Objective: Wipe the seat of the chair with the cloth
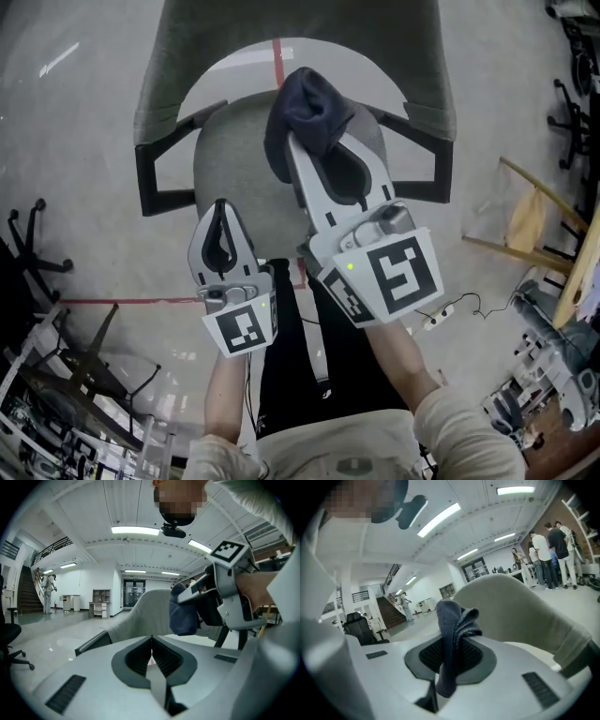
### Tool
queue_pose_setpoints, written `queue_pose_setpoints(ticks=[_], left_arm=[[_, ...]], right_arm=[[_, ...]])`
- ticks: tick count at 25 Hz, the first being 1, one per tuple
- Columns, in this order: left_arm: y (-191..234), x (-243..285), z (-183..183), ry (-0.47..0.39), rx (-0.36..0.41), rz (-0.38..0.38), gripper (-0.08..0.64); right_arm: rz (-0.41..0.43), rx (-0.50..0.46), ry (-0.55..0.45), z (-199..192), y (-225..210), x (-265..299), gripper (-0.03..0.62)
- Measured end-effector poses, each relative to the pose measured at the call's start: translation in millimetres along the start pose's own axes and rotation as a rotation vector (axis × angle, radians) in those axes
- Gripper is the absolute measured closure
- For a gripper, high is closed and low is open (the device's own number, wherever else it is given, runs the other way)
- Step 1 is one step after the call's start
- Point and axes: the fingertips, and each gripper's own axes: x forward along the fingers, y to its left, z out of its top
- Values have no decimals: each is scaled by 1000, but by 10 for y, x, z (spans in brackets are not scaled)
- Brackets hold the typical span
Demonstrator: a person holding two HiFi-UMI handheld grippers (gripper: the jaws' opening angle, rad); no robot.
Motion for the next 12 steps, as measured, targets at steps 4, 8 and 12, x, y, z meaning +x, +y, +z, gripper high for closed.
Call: queue_pose_setpoints(ticks=[4,8,12], left_arm=[[223,-122,-12,8,-2,48,545],[548,-262,-63,8,5,110,545],[863,-395,-146,18,-1,173,545]], right_arm=[[143,31,7,-24,572,65,535],[232,100,69,-314,963,226,535],[266,188,169,-808,1188,449,535]])
